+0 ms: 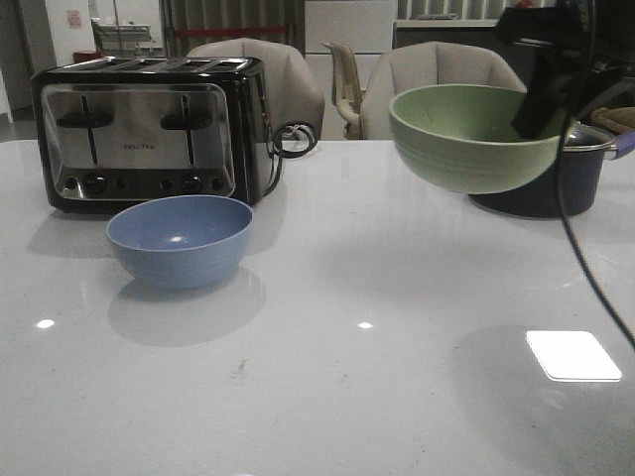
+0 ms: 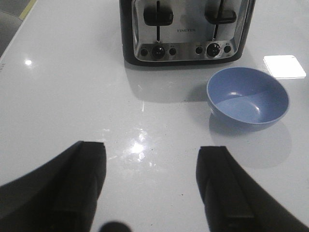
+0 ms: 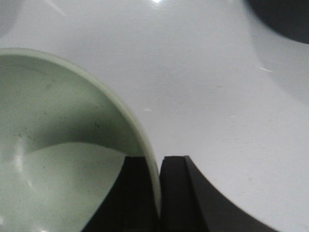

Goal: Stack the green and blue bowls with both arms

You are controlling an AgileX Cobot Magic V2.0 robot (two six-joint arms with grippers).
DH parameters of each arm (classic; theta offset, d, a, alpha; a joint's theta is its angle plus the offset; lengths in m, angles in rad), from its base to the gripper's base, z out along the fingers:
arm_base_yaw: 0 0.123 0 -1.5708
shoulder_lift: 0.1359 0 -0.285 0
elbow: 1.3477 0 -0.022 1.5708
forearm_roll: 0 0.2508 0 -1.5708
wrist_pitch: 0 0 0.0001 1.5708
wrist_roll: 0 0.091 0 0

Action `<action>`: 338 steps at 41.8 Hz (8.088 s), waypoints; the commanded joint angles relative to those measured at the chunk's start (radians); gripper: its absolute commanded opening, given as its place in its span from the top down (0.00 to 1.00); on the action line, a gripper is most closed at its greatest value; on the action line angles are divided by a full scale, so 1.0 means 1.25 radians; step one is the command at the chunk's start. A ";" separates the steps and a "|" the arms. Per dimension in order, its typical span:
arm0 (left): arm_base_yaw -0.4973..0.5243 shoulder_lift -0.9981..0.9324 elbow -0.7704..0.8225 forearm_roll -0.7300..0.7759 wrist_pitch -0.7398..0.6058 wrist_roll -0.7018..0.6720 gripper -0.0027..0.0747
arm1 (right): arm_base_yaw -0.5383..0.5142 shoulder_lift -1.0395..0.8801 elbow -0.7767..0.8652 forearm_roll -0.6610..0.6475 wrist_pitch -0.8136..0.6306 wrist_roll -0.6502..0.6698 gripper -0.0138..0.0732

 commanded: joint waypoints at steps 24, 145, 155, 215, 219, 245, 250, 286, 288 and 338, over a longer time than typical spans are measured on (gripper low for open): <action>0.002 0.007 -0.025 -0.004 -0.072 0.000 0.35 | 0.287 0.093 0.109 0.050 -0.205 -0.019 0.80; -0.171 1.163 -0.716 -0.074 0.004 0.019 0.37 | 0.286 -0.746 0.584 -0.028 -0.157 -0.015 0.31; -0.171 1.163 -0.731 -0.074 0.030 0.019 0.65 | 0.286 -0.746 0.584 -0.028 -0.157 -0.015 0.31; -0.399 0.973 -0.713 -0.212 0.187 0.234 0.84 | 0.286 -0.746 0.584 -0.028 -0.157 -0.015 0.31; -0.401 1.008 -0.713 -0.214 0.186 0.234 0.84 | 0.286 -0.746 0.584 -0.028 -0.157 -0.015 0.31; -0.401 1.074 -0.722 -0.214 0.192 0.230 0.29 | 0.286 -0.746 0.584 -0.028 -0.157 -0.015 0.31; -0.401 1.064 -0.743 -0.214 0.194 0.230 0.29 | 0.286 -0.746 0.584 -0.028 -0.157 -0.015 0.31; -0.401 0.402 -0.356 -0.198 0.122 0.230 0.31 | 0.286 -0.746 0.584 -0.028 -0.157 -0.015 0.31; -0.401 0.363 -0.321 -0.198 0.122 0.230 0.31 | 0.286 -0.746 0.584 -0.028 -0.157 -0.015 0.31; -0.401 0.092 -0.121 -0.008 0.104 0.079 0.57 | 0.285 -0.744 0.584 -0.062 -0.191 -0.007 0.77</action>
